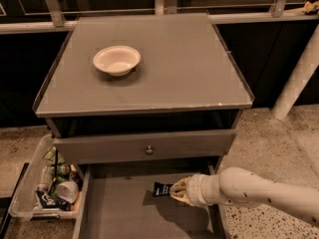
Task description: Pick rxbar blueberry from middle drawer and place on counter
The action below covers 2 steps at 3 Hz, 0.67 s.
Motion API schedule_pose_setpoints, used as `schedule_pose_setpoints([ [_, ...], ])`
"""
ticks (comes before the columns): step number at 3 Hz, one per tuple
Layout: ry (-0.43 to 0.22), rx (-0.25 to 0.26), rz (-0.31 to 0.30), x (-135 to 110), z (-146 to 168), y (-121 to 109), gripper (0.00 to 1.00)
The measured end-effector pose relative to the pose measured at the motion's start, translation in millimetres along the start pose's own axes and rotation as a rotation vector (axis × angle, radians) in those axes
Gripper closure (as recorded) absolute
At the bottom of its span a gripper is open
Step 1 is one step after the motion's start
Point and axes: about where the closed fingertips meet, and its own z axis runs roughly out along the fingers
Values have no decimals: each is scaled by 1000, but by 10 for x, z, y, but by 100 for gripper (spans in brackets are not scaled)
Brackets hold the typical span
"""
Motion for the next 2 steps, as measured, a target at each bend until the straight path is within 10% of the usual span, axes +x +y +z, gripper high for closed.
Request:
schedule_pose_setpoints([
  [2,-8,55,-75,-643,-894,-255,100],
])
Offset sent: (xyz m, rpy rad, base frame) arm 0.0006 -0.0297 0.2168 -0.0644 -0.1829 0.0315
